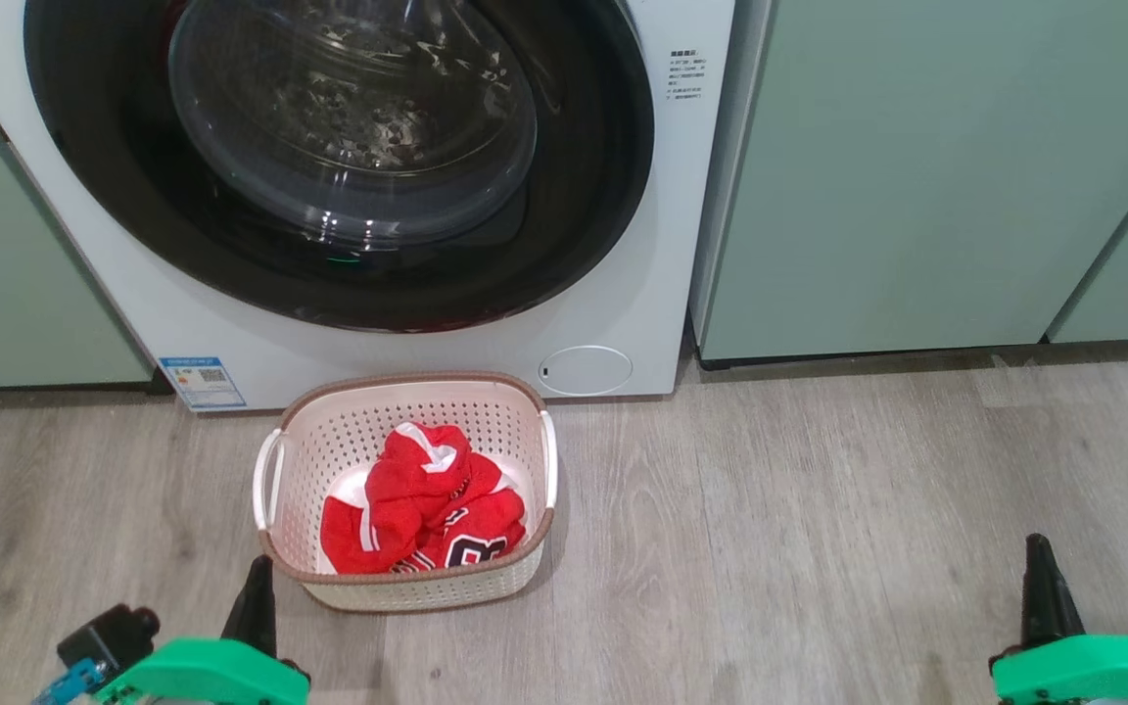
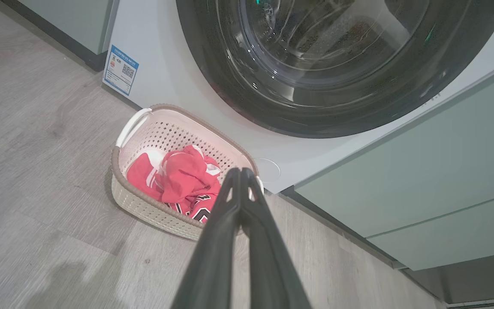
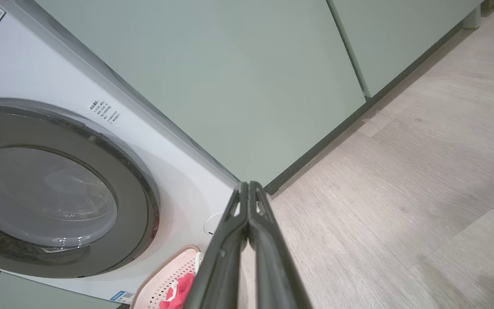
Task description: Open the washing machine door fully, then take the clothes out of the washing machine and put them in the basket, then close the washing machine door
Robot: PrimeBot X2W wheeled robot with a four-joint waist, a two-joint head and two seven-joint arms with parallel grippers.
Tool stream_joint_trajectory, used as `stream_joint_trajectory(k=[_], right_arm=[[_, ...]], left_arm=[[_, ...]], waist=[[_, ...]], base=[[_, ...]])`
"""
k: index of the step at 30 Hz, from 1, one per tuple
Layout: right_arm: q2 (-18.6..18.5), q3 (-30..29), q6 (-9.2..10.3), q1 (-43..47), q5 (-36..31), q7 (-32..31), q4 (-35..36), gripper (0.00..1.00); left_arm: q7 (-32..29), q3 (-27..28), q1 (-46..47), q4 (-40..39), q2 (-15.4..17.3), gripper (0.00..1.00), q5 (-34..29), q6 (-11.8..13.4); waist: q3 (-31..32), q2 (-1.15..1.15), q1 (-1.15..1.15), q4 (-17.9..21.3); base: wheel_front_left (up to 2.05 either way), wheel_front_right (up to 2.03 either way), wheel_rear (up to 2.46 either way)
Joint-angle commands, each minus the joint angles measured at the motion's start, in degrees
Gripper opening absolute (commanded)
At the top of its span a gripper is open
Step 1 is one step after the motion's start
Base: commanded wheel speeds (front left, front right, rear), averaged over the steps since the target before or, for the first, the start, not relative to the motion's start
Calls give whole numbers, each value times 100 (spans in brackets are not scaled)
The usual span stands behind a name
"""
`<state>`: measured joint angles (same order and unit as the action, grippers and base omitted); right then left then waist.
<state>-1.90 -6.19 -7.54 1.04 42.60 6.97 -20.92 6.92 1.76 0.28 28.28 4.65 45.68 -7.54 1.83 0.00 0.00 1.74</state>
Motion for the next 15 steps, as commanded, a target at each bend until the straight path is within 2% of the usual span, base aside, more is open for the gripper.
stream_joint_trajectory(k=[1, 15], right_arm=[[-44, 14, 1, -246, 161, -51, 207, 0], [-55, 5, 2, -339, 1098, -304, 302, 0]], left_arm=[[-51, 137, 343, -235, 27, 0, 143, 1], [-304, 204, 391, -468, -13, 0, 1022, 2]], waist=[[-3, 0, 0, -3], [-42, 0, 0, -36]], base=[[0, 0, 0], [0, 0, 0]])
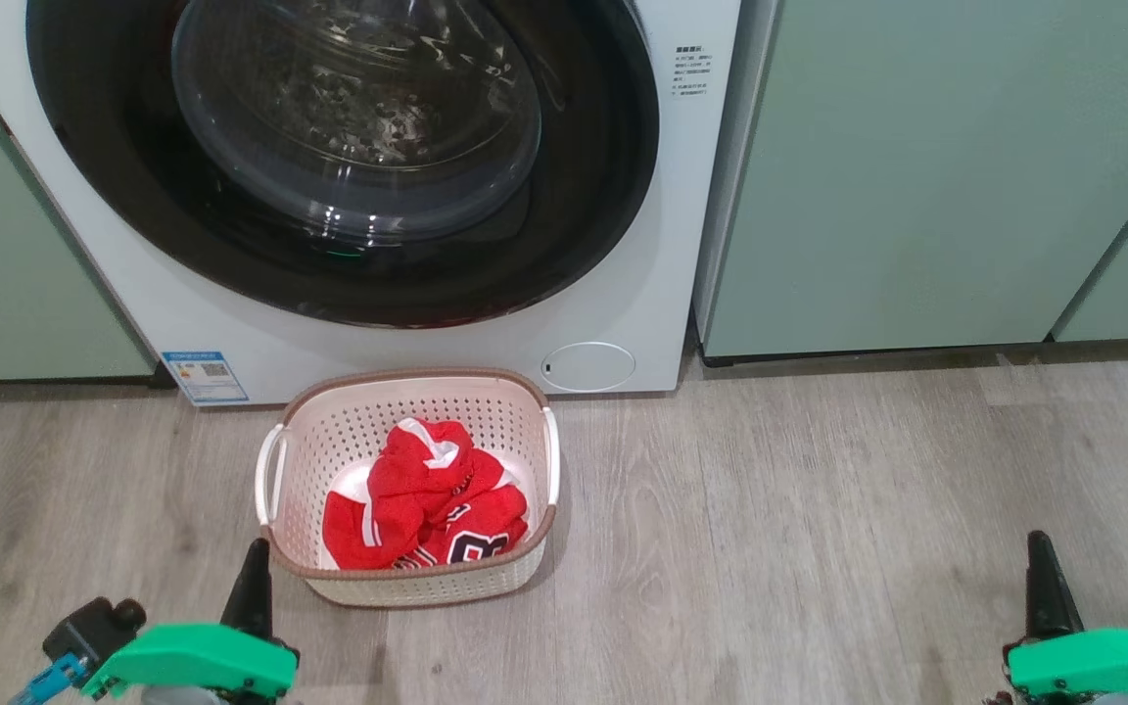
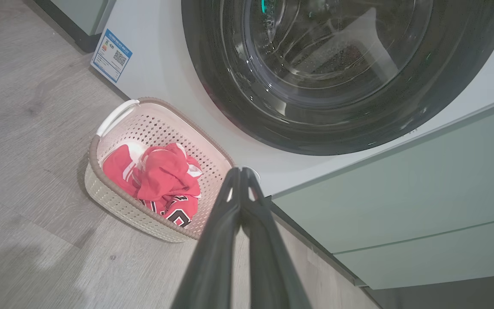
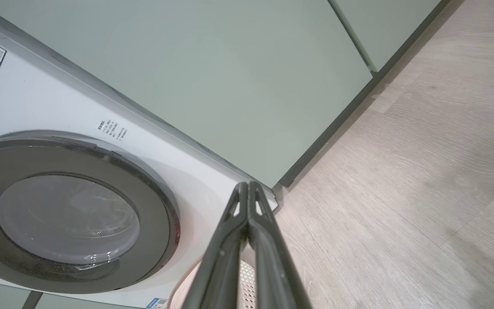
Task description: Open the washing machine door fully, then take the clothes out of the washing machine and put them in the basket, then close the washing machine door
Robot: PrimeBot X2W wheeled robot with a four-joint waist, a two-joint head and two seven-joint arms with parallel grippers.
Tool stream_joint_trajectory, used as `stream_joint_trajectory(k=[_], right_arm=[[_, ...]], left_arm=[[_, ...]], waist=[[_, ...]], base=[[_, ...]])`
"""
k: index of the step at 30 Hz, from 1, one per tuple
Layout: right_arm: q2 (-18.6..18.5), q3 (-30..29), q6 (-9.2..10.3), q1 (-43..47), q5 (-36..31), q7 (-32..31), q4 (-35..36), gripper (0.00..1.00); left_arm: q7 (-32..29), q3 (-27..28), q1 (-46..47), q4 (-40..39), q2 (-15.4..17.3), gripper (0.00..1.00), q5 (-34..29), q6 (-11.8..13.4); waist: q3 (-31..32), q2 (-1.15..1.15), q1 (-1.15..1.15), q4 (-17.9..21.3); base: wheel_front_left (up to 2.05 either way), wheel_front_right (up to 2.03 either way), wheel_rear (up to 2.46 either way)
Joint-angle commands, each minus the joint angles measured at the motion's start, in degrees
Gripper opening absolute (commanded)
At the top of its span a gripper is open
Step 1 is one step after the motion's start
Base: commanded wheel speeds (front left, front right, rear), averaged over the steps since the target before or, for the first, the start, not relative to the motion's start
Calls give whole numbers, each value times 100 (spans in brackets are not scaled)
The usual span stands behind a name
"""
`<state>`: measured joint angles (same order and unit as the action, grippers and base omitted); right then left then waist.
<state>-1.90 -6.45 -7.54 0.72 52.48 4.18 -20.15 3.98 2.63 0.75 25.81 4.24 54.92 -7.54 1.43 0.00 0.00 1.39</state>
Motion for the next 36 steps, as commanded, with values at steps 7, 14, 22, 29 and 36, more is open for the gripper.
stream_joint_trajectory(k=[7, 14, 22, 29, 36], right_arm=[[-59, 28, 2, -345, 485, -126, 262, 0], [-64, 23, 3, -388, 922, -244, 306, 0], [-69, 18, 3, -437, 1420, -379, 357, 0], [-74, 14, 4, -481, 1857, -497, 401, 0], [-79, 10, 4, -524, 2294, -615, 445, 0]], left_arm=[[-111, 144, 364, -313, 13, 0, 450, 3], [-229, 175, 387, -422, -6, 0, 861, 3], [-363, 210, 412, -545, -27, 0, 1328, 3], [-480, 241, 435, -654, -46, 0, 1739, 4], [-598, 272, 458, -762, -64, 0, 2150, 4]], waist=[[-17, 0, 0, -15], [-35, 0, 0, -30], [-55, 0, 0, -48], [-73, 0, 0, -64], [-91, 0, 0, -79]], base=[[0, 0, 0], [0, 0, 0], [0, 0, 0], [0, 0, 0], [0, 0, 0]])
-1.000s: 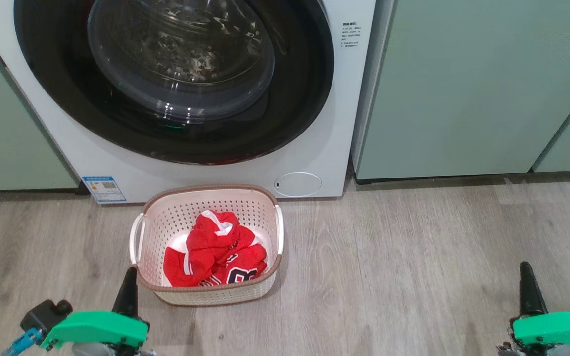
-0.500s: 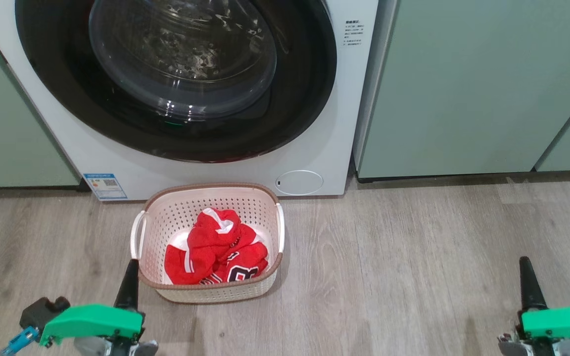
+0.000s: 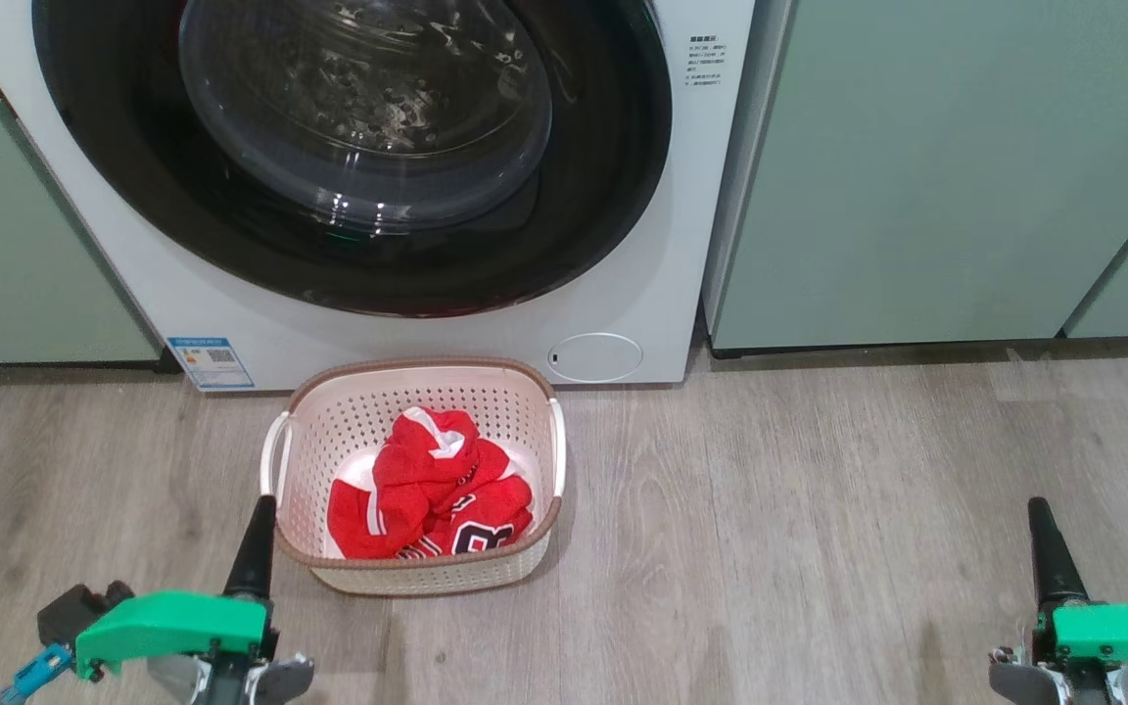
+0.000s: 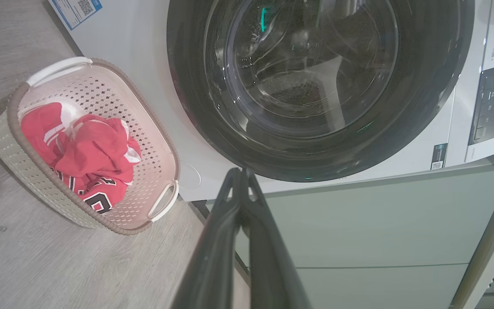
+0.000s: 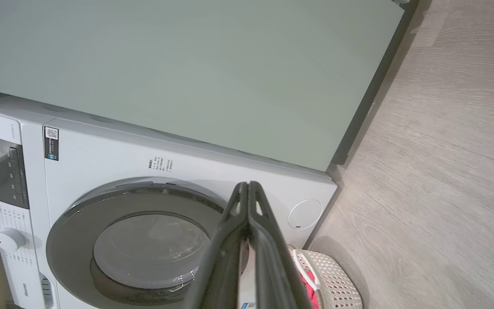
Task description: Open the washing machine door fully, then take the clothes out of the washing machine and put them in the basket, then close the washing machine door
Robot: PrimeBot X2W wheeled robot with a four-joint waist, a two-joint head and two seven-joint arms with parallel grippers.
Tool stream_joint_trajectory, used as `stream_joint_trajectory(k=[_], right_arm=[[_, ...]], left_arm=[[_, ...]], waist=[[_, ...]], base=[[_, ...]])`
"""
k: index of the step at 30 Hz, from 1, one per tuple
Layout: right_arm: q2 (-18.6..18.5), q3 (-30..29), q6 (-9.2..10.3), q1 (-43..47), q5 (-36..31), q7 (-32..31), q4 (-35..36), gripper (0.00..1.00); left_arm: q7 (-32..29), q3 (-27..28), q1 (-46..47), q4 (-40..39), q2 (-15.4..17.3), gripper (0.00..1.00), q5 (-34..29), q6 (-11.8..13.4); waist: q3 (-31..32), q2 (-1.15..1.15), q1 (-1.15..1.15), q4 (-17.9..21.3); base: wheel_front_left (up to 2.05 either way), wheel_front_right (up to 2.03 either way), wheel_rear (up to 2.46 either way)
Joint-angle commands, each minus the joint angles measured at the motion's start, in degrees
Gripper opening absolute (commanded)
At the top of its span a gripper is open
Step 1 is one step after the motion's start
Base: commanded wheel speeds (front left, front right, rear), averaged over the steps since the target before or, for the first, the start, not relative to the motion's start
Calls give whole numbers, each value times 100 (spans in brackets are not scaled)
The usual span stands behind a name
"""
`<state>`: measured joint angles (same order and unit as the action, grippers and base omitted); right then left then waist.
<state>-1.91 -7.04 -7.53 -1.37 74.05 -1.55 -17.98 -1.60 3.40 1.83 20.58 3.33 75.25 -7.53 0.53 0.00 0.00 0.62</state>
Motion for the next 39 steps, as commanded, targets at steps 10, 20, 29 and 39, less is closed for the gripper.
stream_joint_trajectory(k=[10, 20, 29, 39], right_arm=[[-85, 62, 3, -377, 759, -210, 290, 0], [-92, 56, 4, -433, 1321, -361, 346, 0], [-97, 51, 4, -482, 1811, -494, 396, 0], [-97, 52, 4, -482, 1811, -493, 396, 0]], left_arm=[[-207, 239, 381, -393, -1, 0, 701, 3], [-359, 279, 411, -533, -25, 0, 1230, 4], [-490, 314, 436, -654, -46, 0, 1690, 4], [-490, 313, 436, -654, -46, 0, 1690, 4]], waist=[[-28, 0, 0, -24], [-51, 0, 0, -44], [-71, 0, 0, -62], [-71, 0, 0, -62]], base=[[0, 0, 0], [0, 0, 0], [0, 0, 0], [0, 0, 0]])
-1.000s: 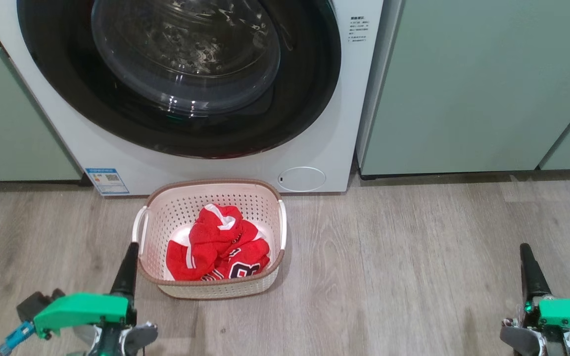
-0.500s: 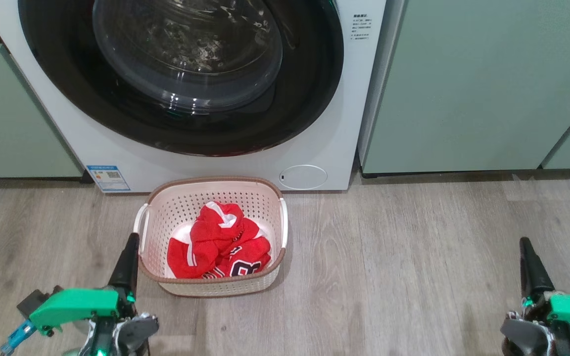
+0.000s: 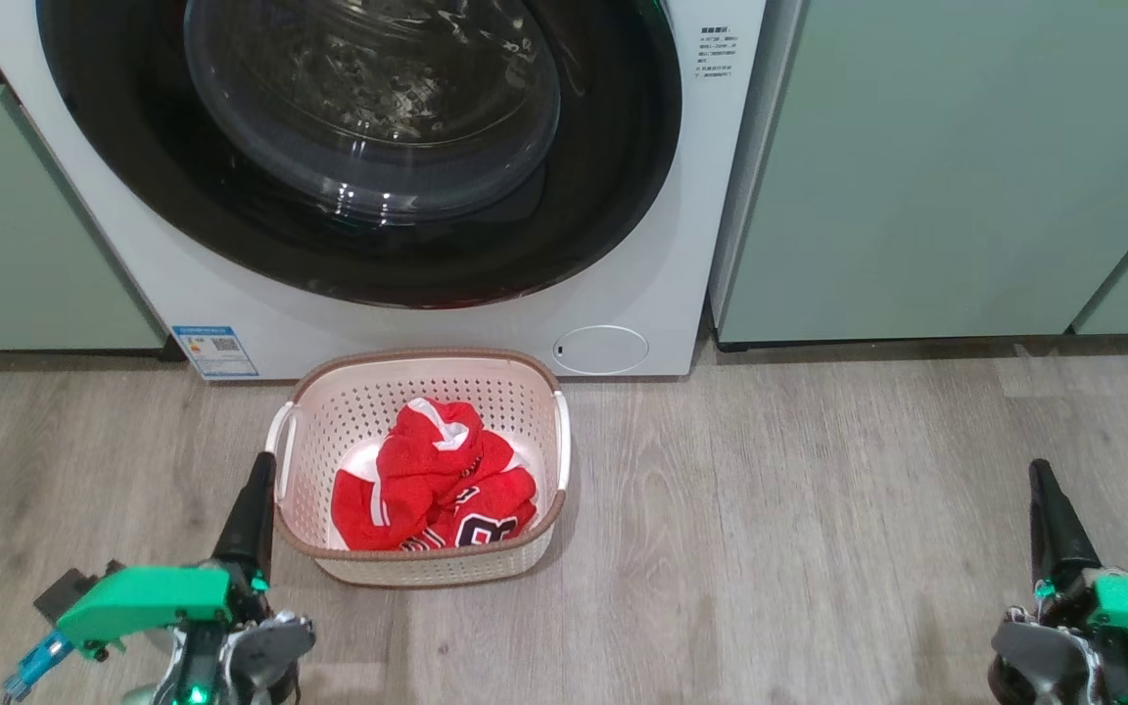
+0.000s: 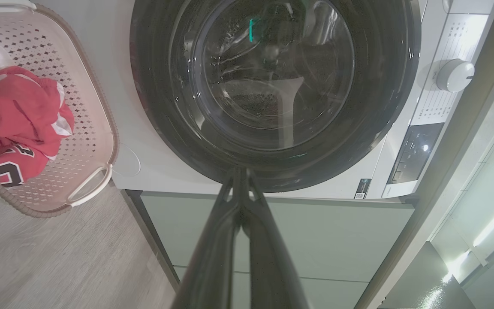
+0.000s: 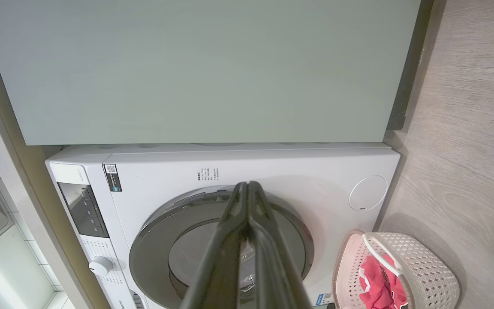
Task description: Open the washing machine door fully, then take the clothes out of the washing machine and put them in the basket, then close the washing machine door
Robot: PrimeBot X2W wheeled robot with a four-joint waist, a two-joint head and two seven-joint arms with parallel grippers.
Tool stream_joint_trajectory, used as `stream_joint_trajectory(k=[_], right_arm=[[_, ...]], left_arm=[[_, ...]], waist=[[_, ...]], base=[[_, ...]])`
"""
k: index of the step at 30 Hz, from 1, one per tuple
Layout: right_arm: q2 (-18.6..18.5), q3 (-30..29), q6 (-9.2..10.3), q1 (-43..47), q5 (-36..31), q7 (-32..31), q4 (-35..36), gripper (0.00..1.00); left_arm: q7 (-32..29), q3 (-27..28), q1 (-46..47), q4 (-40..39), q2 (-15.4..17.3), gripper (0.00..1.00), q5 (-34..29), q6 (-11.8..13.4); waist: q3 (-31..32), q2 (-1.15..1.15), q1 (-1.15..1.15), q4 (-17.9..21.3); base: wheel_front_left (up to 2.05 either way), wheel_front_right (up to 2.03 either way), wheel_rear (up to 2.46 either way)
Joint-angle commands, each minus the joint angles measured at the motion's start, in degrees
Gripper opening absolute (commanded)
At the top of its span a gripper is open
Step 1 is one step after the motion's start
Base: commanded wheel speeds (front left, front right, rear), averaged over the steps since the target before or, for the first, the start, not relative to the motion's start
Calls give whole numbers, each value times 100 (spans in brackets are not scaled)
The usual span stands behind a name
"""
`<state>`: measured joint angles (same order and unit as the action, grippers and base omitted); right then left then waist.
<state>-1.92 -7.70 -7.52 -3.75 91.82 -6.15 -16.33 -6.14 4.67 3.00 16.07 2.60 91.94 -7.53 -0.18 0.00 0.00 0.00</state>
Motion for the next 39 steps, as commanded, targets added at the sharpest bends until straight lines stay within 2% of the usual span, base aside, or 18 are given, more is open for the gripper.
stream_joint_trajectory(k=[1, 39], right_arm=[[-96, 117, 3, -243, 35, -34, 231, 0], [-96, 118, 3, -243, 35, -34, 231, 0]], left_arm=[[-36, 186, 319, -203, 28, 0, 22, 4], [-35, 185, 319, -203, 28, 0, 22, 4]], waist=[[1, 0, 0, 0], [1, 0, 0, 0]], base=[[0, 0, 0], [0, 0, 0]])
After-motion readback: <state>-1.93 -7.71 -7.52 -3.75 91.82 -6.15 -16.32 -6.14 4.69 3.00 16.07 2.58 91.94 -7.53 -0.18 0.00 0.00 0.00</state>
